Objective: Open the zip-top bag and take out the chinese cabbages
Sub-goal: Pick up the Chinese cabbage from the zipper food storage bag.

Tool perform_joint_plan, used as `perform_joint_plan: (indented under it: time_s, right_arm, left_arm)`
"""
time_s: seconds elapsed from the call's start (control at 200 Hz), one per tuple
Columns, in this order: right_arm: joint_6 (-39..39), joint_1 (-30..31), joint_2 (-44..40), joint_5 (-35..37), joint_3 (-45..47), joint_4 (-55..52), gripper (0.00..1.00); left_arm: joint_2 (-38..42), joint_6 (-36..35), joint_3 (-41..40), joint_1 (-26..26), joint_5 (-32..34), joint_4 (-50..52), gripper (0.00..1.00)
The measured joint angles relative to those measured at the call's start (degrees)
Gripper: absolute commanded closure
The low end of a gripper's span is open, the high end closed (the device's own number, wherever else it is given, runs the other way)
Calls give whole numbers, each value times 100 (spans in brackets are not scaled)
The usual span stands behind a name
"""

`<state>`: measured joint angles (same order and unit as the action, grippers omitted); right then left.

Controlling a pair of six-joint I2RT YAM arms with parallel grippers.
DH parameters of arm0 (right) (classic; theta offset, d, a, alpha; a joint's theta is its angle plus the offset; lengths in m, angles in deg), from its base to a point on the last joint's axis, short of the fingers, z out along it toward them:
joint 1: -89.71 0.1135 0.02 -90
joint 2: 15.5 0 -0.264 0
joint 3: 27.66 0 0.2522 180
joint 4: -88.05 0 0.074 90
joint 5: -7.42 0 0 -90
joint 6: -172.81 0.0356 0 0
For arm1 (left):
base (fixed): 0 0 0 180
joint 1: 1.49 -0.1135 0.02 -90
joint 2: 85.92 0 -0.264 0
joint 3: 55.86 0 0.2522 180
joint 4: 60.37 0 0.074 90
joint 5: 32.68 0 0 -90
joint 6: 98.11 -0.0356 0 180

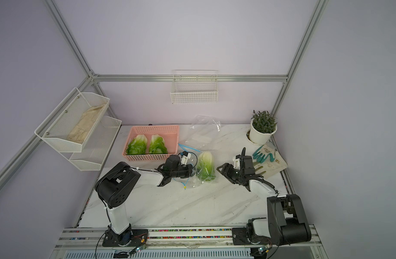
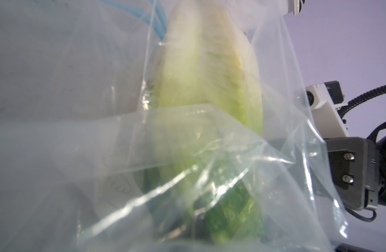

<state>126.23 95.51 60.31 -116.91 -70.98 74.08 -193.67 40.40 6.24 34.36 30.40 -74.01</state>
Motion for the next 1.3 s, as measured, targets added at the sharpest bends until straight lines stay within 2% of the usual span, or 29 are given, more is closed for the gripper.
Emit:
perform_joint_plan:
  time_s: [0.17,0.205,0.25,0.355,0.415,0.77,1.3]
  right_arm:
    - [555,332,114,-299,249,332,28]
    - [671,426,184,-328,251,461,31]
    - [811,525,293,-363,251,656,44]
    - [1067,638,498,-308,275,951,84]
    - [1137,643,507,-190,289,977,100]
    - [990,413,389,673,256,691,100]
    - [372,-358,529,1309,-13,461,100]
  left_arm:
    - [0,37,0,0,0,0,100]
    - [0,39,0,0,0,0,100]
    - [0,39,0,0,0,0,100]
    - [0,42,0,-7,0,0,100]
    - [0,42,0,-9,-9,-2,100]
    - [422,57,-262,-17,-37,-15,100]
    - [1545,144,-970,-295,-114,446,99]
